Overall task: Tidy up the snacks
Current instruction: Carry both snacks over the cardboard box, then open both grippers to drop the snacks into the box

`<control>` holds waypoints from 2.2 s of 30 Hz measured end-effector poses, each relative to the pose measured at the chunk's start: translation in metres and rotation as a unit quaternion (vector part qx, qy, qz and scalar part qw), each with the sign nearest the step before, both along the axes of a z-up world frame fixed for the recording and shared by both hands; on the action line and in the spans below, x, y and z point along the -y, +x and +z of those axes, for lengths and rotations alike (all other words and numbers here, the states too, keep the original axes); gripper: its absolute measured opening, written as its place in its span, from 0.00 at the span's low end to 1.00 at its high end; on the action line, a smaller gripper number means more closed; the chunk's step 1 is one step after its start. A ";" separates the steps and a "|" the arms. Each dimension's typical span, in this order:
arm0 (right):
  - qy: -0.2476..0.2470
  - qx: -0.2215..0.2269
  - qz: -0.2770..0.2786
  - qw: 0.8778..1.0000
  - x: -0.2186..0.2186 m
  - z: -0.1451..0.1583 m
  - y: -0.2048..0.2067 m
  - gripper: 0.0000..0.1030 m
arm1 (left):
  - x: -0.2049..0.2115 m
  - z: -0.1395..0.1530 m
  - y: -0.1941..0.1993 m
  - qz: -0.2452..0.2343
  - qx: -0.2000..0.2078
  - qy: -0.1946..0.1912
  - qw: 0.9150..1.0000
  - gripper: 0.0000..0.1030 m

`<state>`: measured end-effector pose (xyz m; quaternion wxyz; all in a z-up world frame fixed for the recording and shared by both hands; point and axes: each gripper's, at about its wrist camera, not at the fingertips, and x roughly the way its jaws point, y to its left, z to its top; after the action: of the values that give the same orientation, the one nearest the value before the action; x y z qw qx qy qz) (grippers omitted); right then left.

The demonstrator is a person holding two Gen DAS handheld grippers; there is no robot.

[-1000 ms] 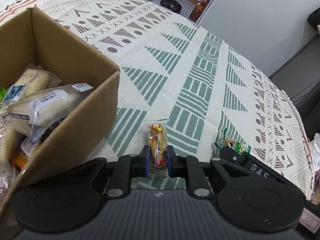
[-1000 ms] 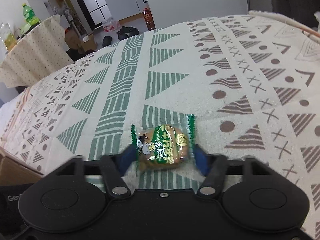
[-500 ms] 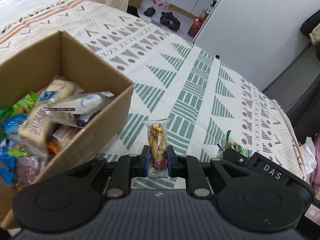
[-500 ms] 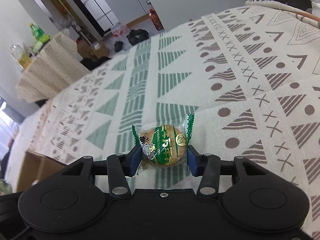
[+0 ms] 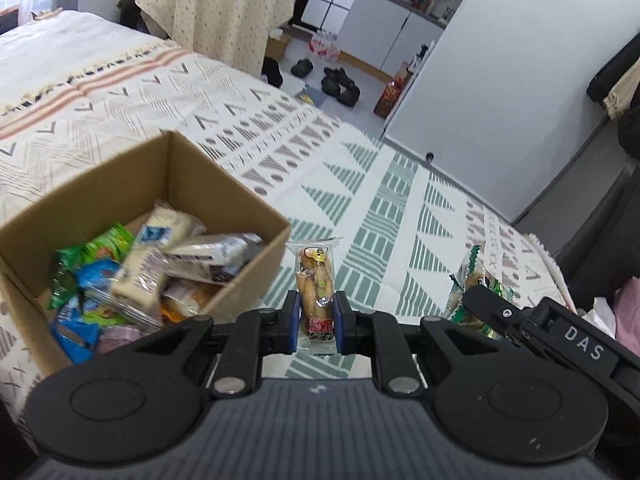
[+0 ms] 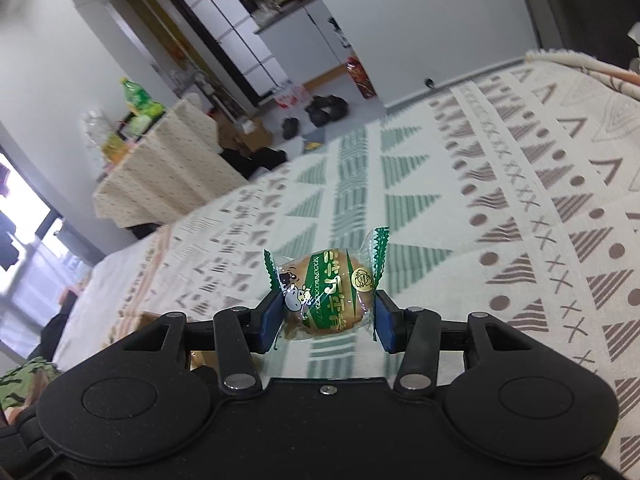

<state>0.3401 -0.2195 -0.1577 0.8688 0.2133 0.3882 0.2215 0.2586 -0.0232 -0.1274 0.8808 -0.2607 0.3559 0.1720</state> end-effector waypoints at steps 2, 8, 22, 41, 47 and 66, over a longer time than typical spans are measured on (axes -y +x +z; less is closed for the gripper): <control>0.008 0.011 0.006 1.000 -0.002 0.008 -0.005 0.46 | -0.006 0.008 -0.007 0.007 0.009 0.001 1.000 0.15; 0.028 0.037 0.024 0.999 -0.013 0.025 -0.021 0.45 | -0.034 0.024 -0.027 0.042 0.025 0.006 0.999 0.15; 0.030 0.052 0.073 0.996 -0.055 0.033 -0.041 0.45 | -0.091 0.036 -0.059 0.085 0.033 0.000 0.996 0.16; 0.000 0.052 0.106 0.993 -0.119 0.030 -0.048 0.45 | -0.145 0.011 -0.049 0.079 -0.008 -0.040 0.996 0.20; -0.012 0.042 0.114 0.992 -0.144 0.026 -0.045 0.45 | -0.167 0.012 -0.055 0.091 -0.016 -0.052 0.994 0.40; -0.043 0.009 0.090 0.995 -0.144 0.033 -0.075 0.69 | -0.164 0.038 -0.071 0.039 -0.051 -0.020 0.998 0.90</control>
<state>0.2655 -0.0752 -0.1243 0.8571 0.1374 0.4073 0.2839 0.1872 0.1410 -0.0893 0.8485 -0.2832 0.3935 0.2121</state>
